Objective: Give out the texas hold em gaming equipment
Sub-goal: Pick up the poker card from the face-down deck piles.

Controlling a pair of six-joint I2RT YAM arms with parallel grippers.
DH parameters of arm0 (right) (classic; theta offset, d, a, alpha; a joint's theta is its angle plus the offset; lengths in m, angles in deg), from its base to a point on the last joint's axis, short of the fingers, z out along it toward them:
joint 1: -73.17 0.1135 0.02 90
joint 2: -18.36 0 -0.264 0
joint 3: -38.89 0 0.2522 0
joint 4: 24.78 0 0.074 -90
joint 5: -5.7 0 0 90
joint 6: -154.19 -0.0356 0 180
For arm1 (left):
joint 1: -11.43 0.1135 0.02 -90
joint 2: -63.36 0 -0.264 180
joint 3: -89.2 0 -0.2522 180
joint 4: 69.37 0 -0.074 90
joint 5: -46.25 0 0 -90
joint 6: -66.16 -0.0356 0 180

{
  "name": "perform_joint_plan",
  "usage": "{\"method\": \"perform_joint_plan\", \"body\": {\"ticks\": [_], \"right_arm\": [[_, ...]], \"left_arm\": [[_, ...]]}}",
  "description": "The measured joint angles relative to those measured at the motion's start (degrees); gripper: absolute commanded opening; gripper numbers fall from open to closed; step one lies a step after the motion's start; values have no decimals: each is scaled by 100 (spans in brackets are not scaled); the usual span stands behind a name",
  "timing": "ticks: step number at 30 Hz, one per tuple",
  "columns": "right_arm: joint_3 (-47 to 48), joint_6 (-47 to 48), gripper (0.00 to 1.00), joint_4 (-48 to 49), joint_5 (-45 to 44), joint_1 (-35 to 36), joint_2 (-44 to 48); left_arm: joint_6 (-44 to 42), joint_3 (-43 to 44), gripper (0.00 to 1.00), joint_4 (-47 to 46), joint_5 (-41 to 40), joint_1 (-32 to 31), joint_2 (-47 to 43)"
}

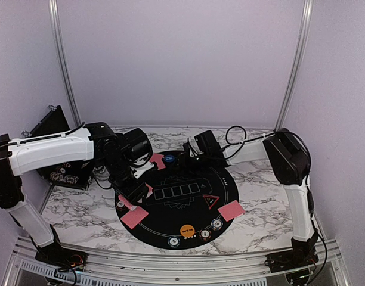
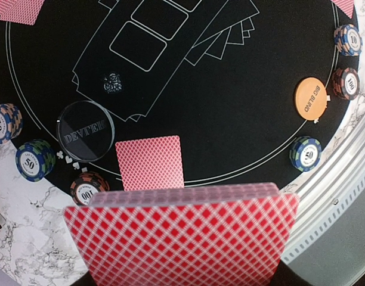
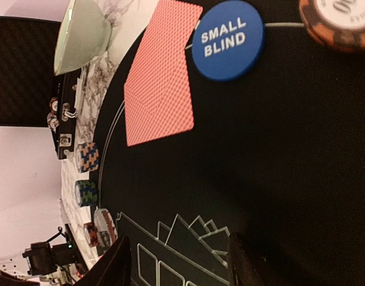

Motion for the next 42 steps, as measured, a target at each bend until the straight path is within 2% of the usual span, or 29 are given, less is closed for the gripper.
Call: {"method": "perform_joint_plan", "body": {"ticks": [6,14,29,42], "right_arm": [[-1067,-402,64,763,660,28,859],[-1781,-1106,67,1888,1425,363,1497],[-2151,-1836,67,2778,1880,909,1558],[-2251,-1978,67,2990,1910,1071,1628]], "left_arm": [[0,0,58,0,11,0,2],[-2,26,58,-2,63,0,76],[-79,256,57,-26,103,-2,203],[-83,271,58,-24,105,-2,210]]}}
